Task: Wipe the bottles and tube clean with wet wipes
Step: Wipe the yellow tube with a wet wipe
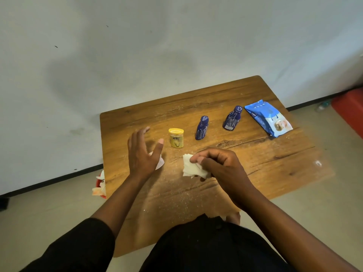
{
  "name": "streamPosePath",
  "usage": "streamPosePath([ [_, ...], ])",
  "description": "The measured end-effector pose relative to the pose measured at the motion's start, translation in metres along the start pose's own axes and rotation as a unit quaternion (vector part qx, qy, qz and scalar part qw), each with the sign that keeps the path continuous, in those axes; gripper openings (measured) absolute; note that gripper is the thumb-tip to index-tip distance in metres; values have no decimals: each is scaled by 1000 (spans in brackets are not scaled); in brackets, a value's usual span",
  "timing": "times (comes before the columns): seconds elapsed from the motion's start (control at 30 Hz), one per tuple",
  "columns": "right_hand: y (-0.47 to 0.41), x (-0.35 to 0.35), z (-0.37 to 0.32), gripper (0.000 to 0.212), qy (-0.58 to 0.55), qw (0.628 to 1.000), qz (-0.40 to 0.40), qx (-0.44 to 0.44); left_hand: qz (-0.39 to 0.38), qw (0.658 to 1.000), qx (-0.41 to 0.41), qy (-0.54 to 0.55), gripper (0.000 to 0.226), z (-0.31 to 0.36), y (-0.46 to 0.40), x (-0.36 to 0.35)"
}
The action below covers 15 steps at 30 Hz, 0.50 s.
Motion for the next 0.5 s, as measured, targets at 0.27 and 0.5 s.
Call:
streamPosePath([
  [0.27, -3, 37, -13, 25, 77, 996, 41, 14, -242, 929, -63, -271, 75, 53, -71, -88],
  [0.5, 1, 81, -13, 34, 80, 996, 44, 6, -245, 925, -44, -286, 40, 46, -84, -103],
])
Point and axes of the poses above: each hand's wrist, its own y-axis away from the middle knuckle, its own x-axis out of the back of the hand, z = x × y, the point moved 10 cm from there along -y, towards the middle knuckle, and after that the axes turned 5 degrees about -z, right-handed, at the moved point
